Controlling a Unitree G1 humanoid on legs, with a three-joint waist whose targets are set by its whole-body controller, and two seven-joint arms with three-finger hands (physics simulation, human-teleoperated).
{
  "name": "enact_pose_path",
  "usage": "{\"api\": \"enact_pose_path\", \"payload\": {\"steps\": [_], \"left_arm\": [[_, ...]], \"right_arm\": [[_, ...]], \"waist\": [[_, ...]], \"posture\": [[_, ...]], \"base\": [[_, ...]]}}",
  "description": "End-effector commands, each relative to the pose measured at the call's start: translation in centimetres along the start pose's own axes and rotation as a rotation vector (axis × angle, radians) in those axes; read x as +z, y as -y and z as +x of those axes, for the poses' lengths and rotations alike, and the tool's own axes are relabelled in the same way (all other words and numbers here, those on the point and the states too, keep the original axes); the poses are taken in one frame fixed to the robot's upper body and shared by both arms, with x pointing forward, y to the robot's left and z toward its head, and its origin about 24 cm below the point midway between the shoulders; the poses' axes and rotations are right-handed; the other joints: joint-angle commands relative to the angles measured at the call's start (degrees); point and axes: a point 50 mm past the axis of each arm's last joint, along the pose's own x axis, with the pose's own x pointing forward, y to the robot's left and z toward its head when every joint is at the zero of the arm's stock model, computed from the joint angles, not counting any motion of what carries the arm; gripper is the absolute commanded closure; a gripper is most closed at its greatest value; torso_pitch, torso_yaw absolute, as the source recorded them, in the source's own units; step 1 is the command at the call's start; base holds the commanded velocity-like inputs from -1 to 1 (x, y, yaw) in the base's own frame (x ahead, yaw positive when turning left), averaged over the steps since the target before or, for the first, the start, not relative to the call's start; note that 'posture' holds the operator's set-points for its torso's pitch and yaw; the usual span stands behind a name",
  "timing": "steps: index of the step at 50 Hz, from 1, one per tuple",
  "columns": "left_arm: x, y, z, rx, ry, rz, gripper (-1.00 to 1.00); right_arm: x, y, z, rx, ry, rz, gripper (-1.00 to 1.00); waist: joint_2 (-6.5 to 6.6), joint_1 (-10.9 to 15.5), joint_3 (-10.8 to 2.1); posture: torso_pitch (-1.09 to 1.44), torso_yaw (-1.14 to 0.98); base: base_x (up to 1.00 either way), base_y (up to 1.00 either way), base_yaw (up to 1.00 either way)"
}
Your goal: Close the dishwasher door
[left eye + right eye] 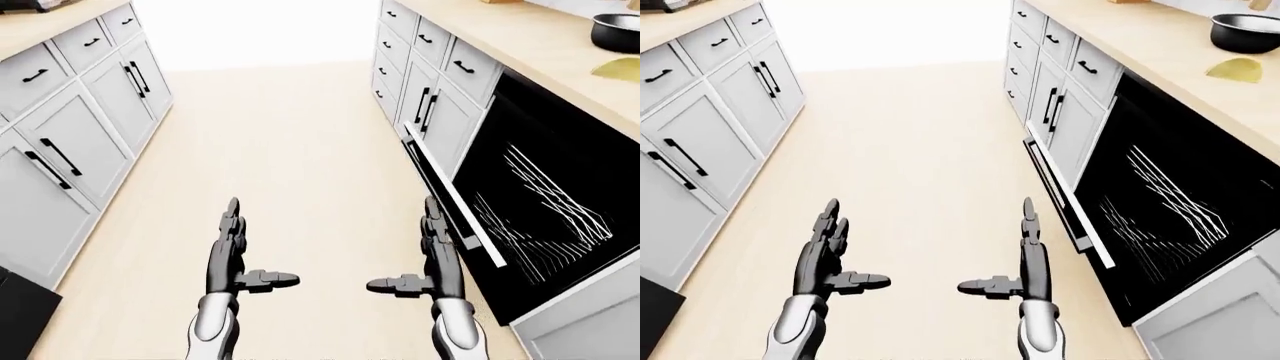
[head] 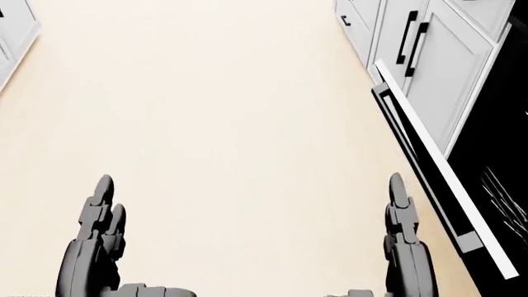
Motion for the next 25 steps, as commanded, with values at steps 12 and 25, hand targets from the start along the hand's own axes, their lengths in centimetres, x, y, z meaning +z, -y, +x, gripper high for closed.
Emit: {"api": "enact_pose_path", "payload": {"steps": [12,25], "left_arm": [[1.4,0.27,0.23,-0.01,0.072,0.0,-1.0],[1.29,0.41,0.33,-0.012,0.07,0.002,-1.0]], "right_arm": [[1.38,0.28,0.14,-0.009,0.076,0.002,-1.0],[1.26,0.13,0.27,-0.003,0.073,0.001,-1.0]], "waist": [[-7.14,-0.14,-2.08],[-1.29,-0.49,-0.72]], "posture": [[0.0,0.0],[0.0,0.0]], "base": [[0.0,-0.23,0.0],[0.0,-0.23,0.0]]}}
